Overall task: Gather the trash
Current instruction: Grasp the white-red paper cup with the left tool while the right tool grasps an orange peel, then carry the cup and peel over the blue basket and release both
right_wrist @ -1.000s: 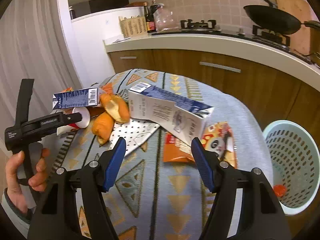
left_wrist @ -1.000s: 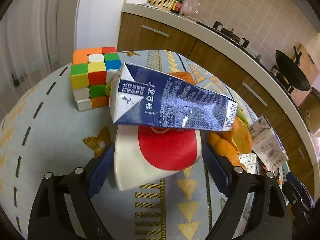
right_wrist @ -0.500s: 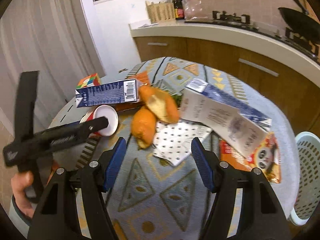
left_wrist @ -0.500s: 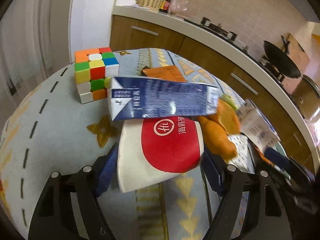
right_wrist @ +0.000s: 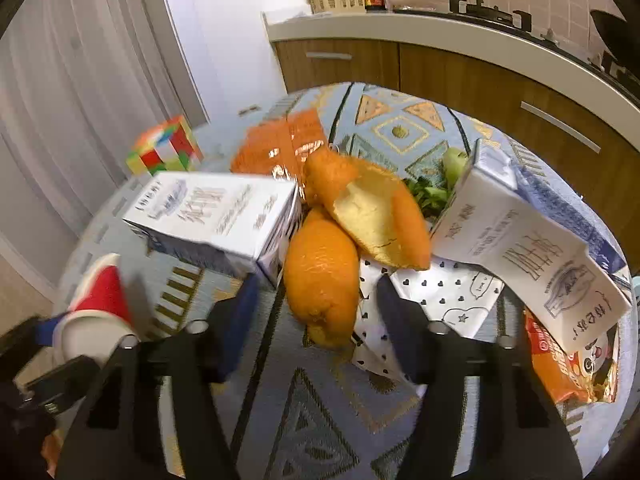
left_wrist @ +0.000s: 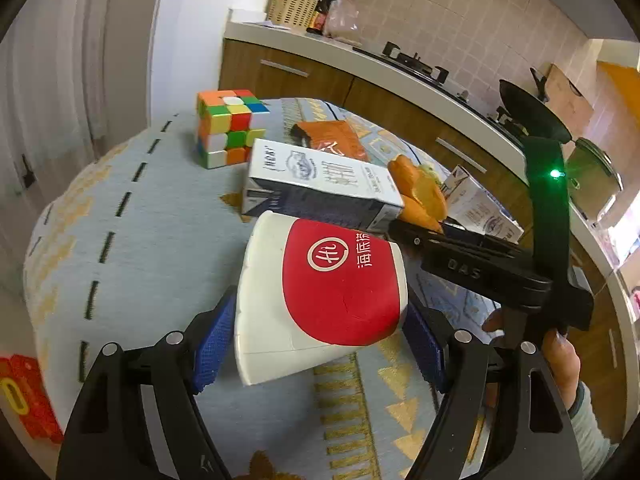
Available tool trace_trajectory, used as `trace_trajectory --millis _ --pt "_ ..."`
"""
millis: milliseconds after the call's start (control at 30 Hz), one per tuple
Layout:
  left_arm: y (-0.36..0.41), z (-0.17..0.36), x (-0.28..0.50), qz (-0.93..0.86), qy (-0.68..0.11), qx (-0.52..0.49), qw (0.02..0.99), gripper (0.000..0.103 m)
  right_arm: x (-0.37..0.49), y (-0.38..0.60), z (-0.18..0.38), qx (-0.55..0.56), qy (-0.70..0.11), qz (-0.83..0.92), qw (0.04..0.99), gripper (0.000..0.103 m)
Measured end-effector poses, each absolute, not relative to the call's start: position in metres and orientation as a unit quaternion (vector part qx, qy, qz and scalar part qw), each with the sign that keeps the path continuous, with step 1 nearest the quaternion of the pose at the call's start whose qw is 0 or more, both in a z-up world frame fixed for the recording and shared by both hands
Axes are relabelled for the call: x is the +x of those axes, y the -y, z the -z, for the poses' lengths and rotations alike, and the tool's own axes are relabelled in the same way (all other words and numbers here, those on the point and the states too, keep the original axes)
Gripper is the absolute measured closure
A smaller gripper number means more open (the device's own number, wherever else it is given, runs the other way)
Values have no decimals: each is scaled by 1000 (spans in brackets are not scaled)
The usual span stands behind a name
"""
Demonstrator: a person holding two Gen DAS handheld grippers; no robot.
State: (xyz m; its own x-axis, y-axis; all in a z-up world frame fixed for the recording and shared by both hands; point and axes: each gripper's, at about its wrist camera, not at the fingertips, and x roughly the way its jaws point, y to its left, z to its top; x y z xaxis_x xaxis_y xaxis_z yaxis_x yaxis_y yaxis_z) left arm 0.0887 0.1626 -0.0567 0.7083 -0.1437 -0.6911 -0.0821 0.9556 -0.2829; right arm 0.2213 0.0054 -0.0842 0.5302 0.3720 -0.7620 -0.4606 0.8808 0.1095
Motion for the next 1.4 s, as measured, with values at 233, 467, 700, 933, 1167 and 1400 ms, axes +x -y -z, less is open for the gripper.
trace_trajectory --millis 233,467,700,933,1167,1400 --pt "-161 51 86 22 -372 -151 916 28 220 -2 83 -41 -419 -247 873 80" --pt "-154 38 77 32 -355 -139 924 28 197 19 68 -15 -408 -254 877 82" --pt "-137 31 76 46 -348 -130 927 28 173 49 45 8 -383 -260 886 82" --pt "-108 16 80 71 -335 -107 934 28 150 92 13 32 -346 -250 904 82" --pt "-65 -3 90 111 -315 -78 939 28 135 144 -10 46 -313 -213 924 82" --pt "-10 -13 103 159 -305 -49 938 28 125 203 -24 42 -287 -129 948 82"
